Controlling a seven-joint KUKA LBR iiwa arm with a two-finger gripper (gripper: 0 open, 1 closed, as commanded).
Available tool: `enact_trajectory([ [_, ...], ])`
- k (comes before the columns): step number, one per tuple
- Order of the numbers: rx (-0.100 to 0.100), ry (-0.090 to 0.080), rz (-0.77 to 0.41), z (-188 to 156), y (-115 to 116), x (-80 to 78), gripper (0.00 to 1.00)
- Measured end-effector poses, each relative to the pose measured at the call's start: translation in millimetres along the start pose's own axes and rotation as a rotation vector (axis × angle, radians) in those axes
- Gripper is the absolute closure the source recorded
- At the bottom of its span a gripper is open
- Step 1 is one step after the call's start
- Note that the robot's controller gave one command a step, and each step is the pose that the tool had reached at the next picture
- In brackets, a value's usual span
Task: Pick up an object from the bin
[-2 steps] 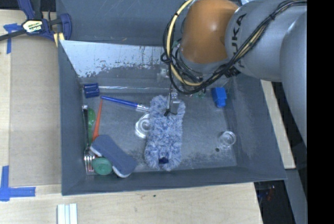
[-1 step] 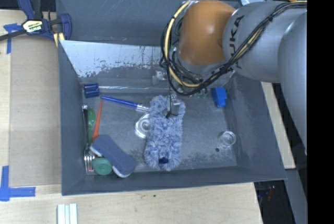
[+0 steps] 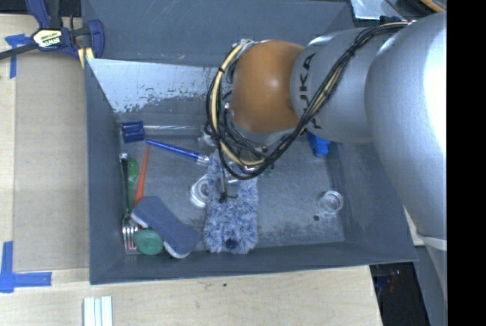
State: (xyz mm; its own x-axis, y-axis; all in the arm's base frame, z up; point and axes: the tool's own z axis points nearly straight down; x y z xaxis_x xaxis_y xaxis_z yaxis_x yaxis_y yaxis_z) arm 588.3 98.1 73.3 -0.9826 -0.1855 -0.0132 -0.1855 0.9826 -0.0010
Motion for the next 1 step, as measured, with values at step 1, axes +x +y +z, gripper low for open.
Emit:
enact_trajectory([
  [1,0.002,-0.018,-0.024,-1.3,-28.4,18.2,1.0],
])
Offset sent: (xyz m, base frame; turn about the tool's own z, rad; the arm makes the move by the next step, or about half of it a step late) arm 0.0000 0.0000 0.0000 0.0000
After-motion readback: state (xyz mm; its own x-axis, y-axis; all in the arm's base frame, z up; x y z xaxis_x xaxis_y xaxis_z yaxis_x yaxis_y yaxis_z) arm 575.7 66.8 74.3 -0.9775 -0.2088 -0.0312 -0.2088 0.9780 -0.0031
